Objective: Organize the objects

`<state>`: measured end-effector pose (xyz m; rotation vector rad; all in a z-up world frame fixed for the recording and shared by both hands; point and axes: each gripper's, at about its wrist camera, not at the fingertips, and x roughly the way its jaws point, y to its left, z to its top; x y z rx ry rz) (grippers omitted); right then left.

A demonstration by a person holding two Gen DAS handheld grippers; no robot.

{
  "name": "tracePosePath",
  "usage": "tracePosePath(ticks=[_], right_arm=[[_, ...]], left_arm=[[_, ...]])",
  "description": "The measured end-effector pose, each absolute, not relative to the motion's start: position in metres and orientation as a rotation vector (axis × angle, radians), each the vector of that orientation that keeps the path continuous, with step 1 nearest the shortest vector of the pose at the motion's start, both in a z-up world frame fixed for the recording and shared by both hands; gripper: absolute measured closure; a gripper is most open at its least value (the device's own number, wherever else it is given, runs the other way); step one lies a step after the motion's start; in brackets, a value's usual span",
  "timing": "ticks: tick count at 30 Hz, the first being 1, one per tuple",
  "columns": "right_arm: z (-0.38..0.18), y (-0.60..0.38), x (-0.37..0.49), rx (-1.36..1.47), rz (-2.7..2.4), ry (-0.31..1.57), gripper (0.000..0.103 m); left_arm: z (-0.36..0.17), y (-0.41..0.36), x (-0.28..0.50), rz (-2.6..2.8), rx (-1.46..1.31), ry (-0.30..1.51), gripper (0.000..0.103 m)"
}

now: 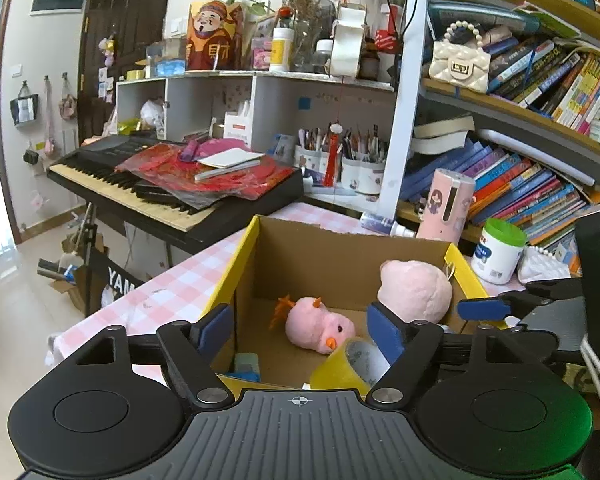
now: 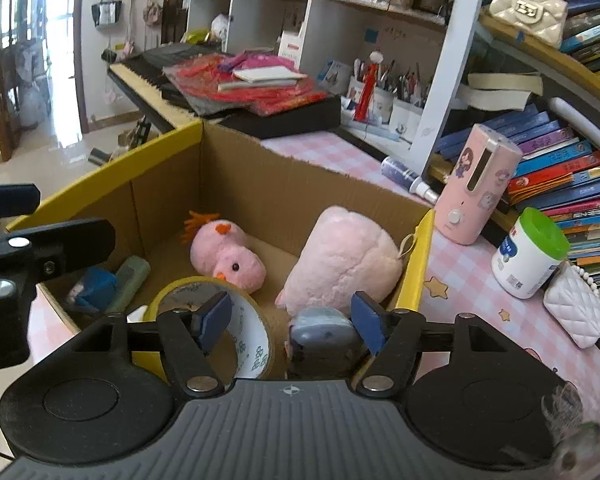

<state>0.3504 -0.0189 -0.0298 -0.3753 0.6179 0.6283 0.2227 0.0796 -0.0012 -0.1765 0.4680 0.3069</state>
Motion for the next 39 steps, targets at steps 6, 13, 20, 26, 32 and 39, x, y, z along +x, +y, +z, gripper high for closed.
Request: tracePosePath(ticks=[6,13,20,26,32,39], right_arm=[[-0.01,-0.036,0.333,-0.304,0.589,0.553,0.036],[0.01,-0.058,0.309,-0.229,0.511,0.476,0.031],[0.014,-0.079,0.279,-0.174,0.365,0.431,0.017],[0.0,-0.091,0.252,-0.165,0.226,0.477,0.01],[-0.021,-0.1,0.221,-0.157,0.149,0.576,0.009],[-0.026,-0.107,0.178,-0.15,0.11,0.591,0.006]], left_arm=[[0.006,0.08,0.211,0.306,-0.193,0.441,0.021],[0.012,0.077,0.195,0.293,-0.194,0.419,0.018],[0.009,0.075,0.174,0.297,-0.206,0.432,0.008],[-0.001,0.072,0.154,0.297,-0.222,0.466,0.005],[-0.013,0.067,0.132,0.277,-0.204,0.53,0.004],[-0.016,0.063,0.102,0.244,-0.194,0.565,0.004]])
